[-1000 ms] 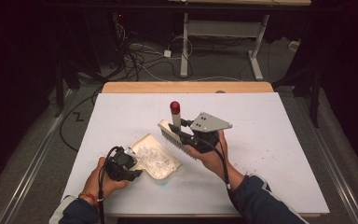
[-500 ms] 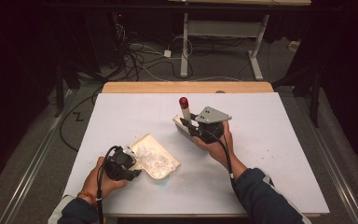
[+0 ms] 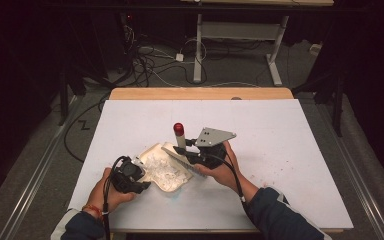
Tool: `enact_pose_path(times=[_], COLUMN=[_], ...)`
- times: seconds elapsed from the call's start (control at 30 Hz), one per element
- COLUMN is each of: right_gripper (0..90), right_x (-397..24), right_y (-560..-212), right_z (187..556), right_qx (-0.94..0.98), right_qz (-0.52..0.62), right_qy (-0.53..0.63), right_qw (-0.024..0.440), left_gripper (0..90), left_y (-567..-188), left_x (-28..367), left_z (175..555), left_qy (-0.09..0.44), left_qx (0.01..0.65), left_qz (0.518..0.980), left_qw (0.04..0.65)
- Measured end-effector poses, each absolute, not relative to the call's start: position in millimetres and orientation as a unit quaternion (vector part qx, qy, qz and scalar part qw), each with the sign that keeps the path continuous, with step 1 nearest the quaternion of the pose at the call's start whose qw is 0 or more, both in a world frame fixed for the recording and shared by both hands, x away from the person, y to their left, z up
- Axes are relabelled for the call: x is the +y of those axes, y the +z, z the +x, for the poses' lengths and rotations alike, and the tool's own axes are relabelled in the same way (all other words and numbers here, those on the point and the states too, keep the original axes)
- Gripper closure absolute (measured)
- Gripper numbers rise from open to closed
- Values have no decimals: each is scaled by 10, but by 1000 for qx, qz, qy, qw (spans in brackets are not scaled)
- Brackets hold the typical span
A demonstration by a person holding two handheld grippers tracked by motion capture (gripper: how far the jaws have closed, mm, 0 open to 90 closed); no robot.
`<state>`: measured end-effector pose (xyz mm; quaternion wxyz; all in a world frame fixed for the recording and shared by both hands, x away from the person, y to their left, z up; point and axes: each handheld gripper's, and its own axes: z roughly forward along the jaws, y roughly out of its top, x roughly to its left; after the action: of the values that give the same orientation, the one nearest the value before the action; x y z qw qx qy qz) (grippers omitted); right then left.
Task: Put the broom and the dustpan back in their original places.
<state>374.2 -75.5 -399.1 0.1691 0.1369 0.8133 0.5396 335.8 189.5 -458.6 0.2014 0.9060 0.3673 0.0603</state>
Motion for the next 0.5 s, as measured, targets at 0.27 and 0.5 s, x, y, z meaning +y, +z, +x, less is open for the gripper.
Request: enact_pose_path(times=[0.27, 0.5], right_gripper=[711, 711], right_x=[-908, -1067], right_y=[-3741, -3712], right_z=[3648, 3712], right_qx=[796, 793], right_qz=[123, 146], right_qy=[567, 561], right_qw=[172, 187], left_gripper=[632, 632], left_y=[-4586, -4586], left_x=[1894, 1899], left_z=[3361, 3361], left_qy=[58, 59], left_qx=[368, 368], left_qz=[906, 906], left_qw=[201, 202])
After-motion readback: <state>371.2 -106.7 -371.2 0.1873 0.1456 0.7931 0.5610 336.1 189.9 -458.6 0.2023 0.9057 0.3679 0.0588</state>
